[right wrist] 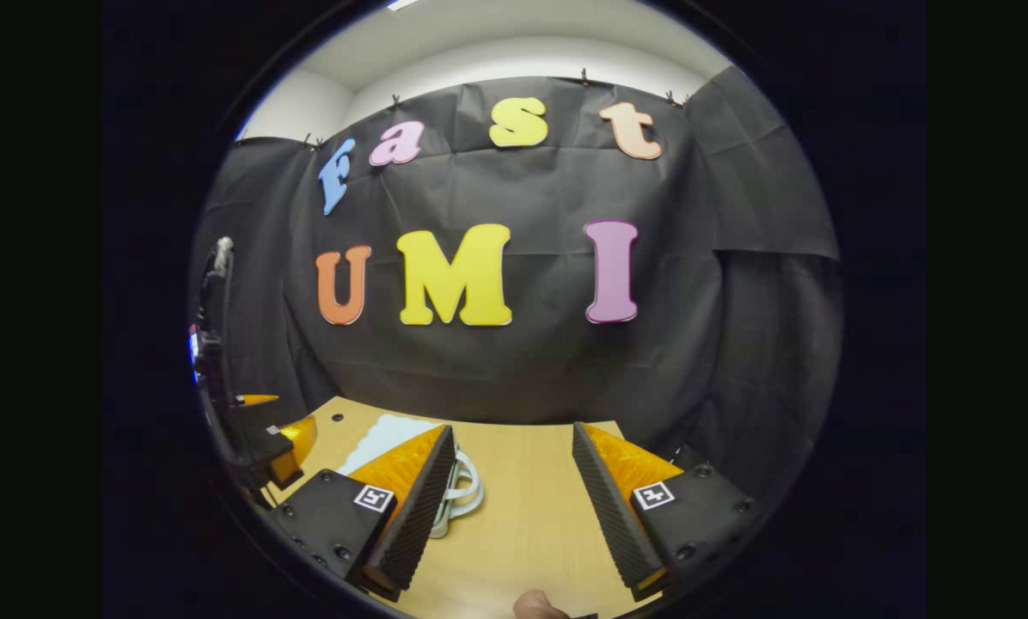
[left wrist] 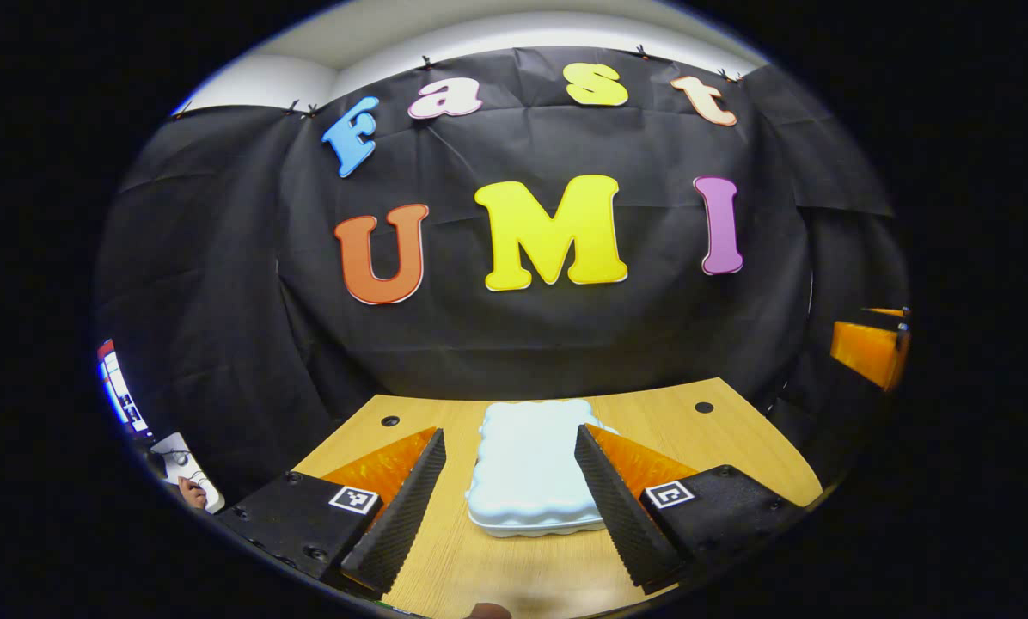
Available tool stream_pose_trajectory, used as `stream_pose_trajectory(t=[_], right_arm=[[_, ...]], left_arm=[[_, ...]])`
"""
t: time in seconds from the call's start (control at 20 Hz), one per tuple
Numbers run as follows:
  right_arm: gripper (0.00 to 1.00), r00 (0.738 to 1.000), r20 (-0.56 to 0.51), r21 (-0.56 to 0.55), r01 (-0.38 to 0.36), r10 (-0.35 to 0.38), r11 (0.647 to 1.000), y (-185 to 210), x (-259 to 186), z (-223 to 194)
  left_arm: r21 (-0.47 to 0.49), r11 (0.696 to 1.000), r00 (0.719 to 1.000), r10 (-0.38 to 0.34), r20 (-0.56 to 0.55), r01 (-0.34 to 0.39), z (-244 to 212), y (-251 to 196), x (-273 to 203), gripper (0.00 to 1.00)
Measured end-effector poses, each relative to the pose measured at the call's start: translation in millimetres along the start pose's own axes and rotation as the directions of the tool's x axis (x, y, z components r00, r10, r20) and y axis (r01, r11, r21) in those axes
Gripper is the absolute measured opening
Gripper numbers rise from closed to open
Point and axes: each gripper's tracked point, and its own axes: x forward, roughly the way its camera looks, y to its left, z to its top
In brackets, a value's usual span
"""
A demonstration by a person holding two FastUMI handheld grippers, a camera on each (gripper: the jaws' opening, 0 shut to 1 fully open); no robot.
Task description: First open the suitcase, pack the skin care products into it, and then close the suitcase.
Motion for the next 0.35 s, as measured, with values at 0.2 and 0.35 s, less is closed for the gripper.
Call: stream_pose_trajectory(t=[0.2, 0.35], right_arm=[[0.82, 0.999, -0.001, -0.005, -0.033, 0.033, 0.999, 47, 2, -5], [0.82, 0.999, -0.011, -0.031, -0.044, 0.044, 0.999, 71, 4, -8]], left_arm=[[-0.003, 1.0, 0.999, -0.02, 0.028, 0.02, 8, 21, -14, 0.96], [-0.012, 1.0, 0.998, -0.026, 0.059, 0.027, 19, 31, -9, 0.97]])
